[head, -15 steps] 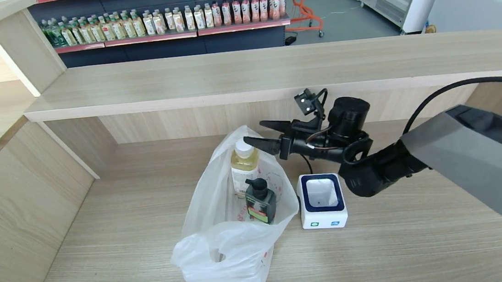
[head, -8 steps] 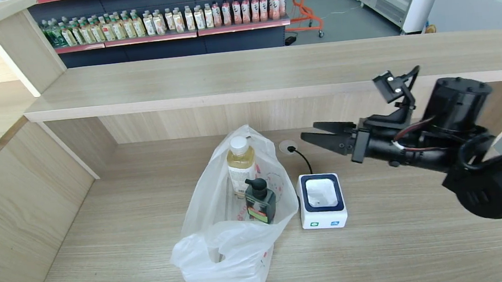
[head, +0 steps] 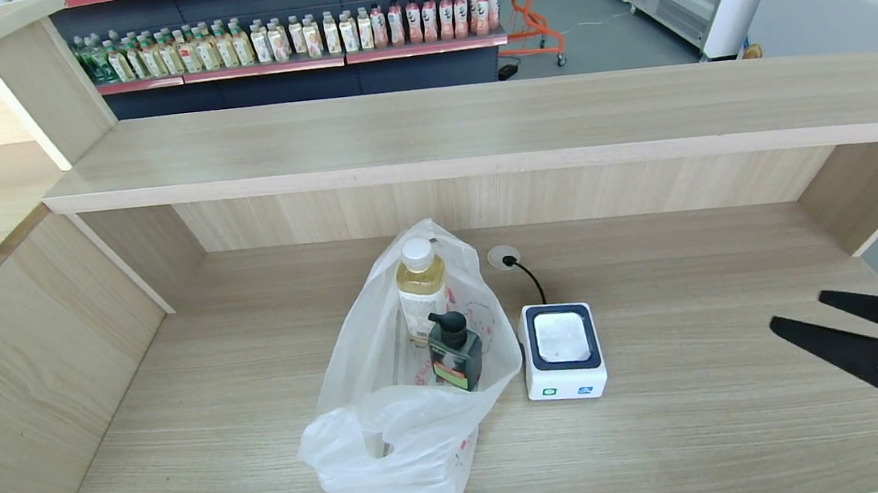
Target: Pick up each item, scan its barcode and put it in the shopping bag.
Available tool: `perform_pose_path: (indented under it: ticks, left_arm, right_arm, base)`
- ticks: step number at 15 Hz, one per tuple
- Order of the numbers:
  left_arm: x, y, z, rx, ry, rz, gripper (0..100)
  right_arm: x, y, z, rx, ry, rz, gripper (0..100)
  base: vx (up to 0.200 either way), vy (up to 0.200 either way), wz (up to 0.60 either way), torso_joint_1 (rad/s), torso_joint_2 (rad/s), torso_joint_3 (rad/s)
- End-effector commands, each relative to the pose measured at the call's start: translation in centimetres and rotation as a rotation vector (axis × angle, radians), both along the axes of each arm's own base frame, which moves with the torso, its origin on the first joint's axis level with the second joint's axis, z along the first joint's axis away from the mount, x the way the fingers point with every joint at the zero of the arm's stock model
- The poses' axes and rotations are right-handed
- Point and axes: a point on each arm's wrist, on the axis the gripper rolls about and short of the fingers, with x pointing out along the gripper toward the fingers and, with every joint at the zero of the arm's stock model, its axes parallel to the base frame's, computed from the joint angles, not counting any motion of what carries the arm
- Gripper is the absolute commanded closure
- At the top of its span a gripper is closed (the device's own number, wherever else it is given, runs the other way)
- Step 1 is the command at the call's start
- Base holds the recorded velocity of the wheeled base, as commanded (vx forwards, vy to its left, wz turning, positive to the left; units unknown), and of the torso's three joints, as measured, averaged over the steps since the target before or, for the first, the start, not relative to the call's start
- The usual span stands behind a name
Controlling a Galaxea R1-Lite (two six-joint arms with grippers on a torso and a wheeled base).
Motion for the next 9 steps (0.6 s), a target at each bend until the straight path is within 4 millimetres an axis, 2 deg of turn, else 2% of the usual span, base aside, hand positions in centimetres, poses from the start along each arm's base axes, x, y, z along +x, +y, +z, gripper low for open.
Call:
perform_pose_path:
  ticks: [1,4,5,7,9]
  left_arm:
    - [0.0,0.0,0.0,0.0,0.0,0.001,0]
    - [0.0,0.0,0.0,0.0,0.0,0.001,0]
    - [0.0,0.0,0.0,0.0,0.0,0.001,0]
    - [0.0,0.0,0.0,0.0,0.0,0.001,0]
    - [0.0,0.0,0.0,0.0,0.001,0.001,0]
  right_arm:
    - [-10.3,-1.6,-5.0,-0.094,-0.065,-0.34,0]
    - [-14.1,-1.6,-10.3,-0.111,-0.135,-0.401,0]
    - [-14.4,-1.6,-10.2,-0.112,-0.122,-0.369,0]
    - [-14.7,-1.6,-10.0,-0.102,-0.253,-0.349,0]
    - [-14.7,-1.6,-10.0,-0.102,-0.255,-0.348,0]
  base:
    - [0.0,0.0,0.0,0.0,0.0,0.0]
    - [0.0,0.0,0.0,0.0,0.0,0.0]
    - [0.0,0.0,0.0,0.0,0.0,0.0]
    - [0.0,0.0,0.0,0.0,0.0,0.0]
    - [0.0,0.0,0.0,0.0,0.0,0.0]
